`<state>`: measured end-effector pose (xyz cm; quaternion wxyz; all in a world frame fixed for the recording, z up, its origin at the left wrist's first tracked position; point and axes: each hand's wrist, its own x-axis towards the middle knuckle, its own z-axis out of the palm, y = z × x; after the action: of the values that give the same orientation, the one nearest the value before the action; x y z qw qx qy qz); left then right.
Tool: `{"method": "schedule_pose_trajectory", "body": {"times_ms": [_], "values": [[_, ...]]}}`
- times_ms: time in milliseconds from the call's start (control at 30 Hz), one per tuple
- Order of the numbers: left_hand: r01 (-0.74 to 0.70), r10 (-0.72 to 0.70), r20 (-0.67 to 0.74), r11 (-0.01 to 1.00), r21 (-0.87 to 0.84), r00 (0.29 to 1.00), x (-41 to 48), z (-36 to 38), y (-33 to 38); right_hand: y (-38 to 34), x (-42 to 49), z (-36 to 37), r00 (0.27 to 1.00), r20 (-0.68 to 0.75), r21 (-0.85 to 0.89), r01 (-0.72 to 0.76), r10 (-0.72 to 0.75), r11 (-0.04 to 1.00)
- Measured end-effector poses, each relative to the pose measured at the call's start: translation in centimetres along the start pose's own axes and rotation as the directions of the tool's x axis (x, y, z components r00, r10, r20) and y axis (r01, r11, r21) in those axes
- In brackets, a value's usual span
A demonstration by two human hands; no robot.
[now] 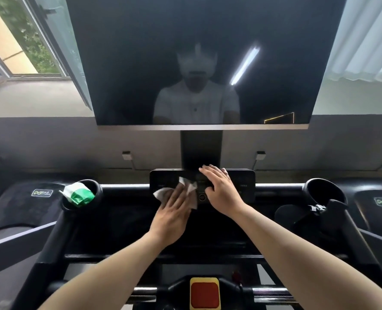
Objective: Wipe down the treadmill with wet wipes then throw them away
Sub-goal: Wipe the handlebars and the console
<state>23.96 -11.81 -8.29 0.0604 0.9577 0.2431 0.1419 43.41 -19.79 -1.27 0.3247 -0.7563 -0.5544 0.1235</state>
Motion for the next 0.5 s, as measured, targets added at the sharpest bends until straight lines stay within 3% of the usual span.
{"method": "schedule_pose_trajectory", "body": {"times_ms": [100, 167, 267, 500], "values": [[0.27, -0.273, -0.025, 0.959, -0.083, 0.962, 2.2, -2.6, -1.5, -0.1, -0.1, -0.1, 1.0, 0.005, 0.006, 0.001, -0.001, 1.0], [0.35, -0.35, 0.009, 0.934, -0.078, 0.937, 2.8, -3.7, -1.9, -0.1, -0.2, -0.2, 1.0, 0.008, 0.005, 0.009, -0.009, 1.0], [0.357, -0.356, 0.026, 0.93, -0.092, 0.934, 1.7, -3.3, -1.7, -0.1, -0.3, -0.2, 1.0, 0.006, 0.012, 0.016, -0.016, 1.0], [0.178, -0.178, 0.043, 0.984, 0.016, 0.983, -3.7, 0.9, 0.8, -0.1, -0.5, 0.1, 1.0, -0.001, 0.02, 0.02, -0.02, 1.0]]}}
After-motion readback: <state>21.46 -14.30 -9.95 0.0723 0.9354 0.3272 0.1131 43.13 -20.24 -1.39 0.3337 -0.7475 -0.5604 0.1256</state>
